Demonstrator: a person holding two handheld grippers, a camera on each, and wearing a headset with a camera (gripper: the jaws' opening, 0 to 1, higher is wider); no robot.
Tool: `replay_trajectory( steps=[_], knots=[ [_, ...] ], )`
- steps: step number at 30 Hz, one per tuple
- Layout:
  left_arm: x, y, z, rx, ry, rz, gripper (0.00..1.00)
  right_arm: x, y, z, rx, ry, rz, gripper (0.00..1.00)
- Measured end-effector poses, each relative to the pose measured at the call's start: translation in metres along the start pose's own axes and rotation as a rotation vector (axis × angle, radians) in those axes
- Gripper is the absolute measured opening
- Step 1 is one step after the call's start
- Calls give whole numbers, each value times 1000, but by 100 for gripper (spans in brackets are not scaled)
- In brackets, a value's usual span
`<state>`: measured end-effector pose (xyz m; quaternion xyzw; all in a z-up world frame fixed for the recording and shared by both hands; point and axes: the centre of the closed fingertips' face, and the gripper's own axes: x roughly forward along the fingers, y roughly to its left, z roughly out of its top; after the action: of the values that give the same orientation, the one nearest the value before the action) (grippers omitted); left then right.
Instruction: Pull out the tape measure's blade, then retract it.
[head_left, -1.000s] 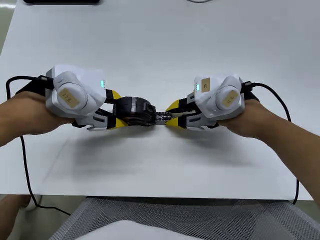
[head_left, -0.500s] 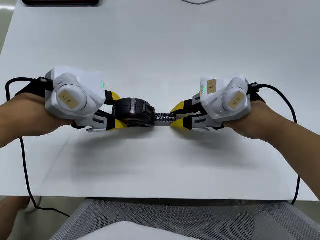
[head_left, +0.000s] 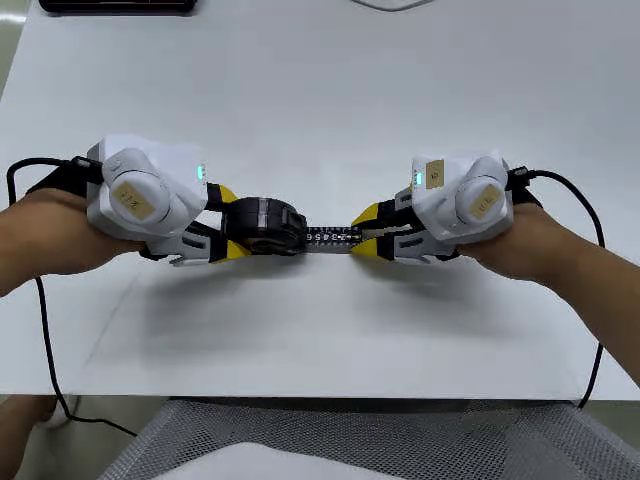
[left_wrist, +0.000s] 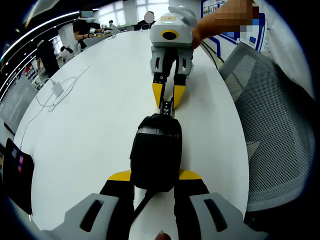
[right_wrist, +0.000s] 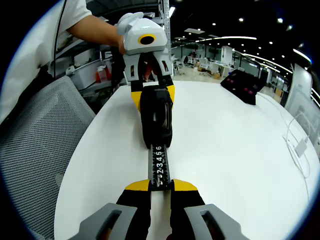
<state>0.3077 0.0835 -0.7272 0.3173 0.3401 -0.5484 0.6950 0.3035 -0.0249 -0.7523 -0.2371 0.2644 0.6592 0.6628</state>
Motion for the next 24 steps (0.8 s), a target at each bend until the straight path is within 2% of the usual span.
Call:
replay_trajectory(
  steps=[24],
  knots=[
    [-1,0,0,2,4,0,25,-16,3,-10,11,23,-15,10]
  ],
)
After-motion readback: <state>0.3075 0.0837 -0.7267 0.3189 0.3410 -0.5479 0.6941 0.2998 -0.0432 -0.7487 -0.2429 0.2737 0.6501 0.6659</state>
